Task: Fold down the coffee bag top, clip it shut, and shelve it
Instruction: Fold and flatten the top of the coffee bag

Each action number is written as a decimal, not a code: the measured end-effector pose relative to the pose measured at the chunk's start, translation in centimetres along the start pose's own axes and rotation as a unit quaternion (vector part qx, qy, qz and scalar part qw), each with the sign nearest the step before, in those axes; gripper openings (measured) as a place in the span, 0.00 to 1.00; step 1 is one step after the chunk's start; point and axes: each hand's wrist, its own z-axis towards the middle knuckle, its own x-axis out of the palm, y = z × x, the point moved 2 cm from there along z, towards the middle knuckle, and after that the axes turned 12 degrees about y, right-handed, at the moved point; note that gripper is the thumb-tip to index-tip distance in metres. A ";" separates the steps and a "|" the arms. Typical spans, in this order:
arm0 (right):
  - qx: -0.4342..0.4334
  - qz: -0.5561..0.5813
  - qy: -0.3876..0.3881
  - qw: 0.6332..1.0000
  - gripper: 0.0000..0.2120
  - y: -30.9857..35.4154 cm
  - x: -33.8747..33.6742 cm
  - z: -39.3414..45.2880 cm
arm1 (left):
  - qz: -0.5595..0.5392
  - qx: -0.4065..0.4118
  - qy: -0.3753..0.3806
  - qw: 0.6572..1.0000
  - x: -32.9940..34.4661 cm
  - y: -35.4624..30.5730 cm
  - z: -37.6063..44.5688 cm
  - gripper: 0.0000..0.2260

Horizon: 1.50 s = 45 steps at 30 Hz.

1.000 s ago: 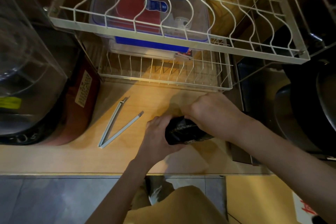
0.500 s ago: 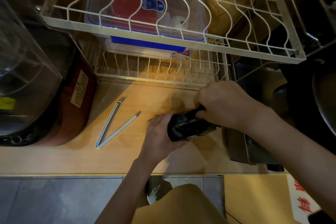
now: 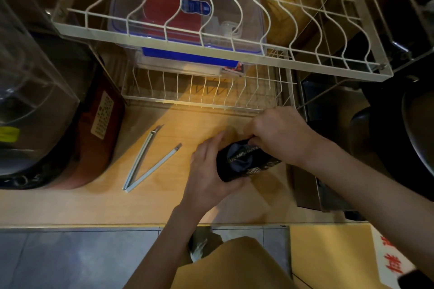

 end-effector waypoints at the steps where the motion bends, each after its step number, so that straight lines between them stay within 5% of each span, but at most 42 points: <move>1: -0.001 -0.001 -0.003 1.000 0.07 -0.1 0.1 0.0 | 0.011 0.028 -0.043 0.999 -0.4 -0.6 -0.2 0.35; 4: -0.010 -0.003 -0.021 1.000 0.09 -0.1 0.4 0.0 | 0.085 0.120 -0.148 0.978 -0.5 -1.8 -0.6 0.19; 13: -0.010 0.036 -0.048 0.998 0.10 -0.6 0.5 -0.2 | 0.106 0.111 -0.160 0.975 1.7 -2.0 -1.0 0.06; 25: -0.060 0.020 -0.060 0.996 0.10 0.2 0.7 -0.5 | 0.058 0.096 -0.130 0.985 2.2 -1.5 0.4 0.13; 32: -0.104 0.039 0.022 0.994 0.16 -1.4 -1.0 -2.1 | -0.028 0.098 -0.119 0.988 1.9 -1.9 0.4 0.09; 41: -0.130 0.003 -0.107 0.986 0.08 -2.2 -1.9 -3.2 | -0.178 0.042 -0.102 0.978 1.1 -1.8 0.2 0.10; 45: -0.132 0.043 -0.095 0.986 0.07 -1.9 -1.5 -2.9 | -0.222 0.017 -0.083 0.971 0.7 -1.2 0.2 0.08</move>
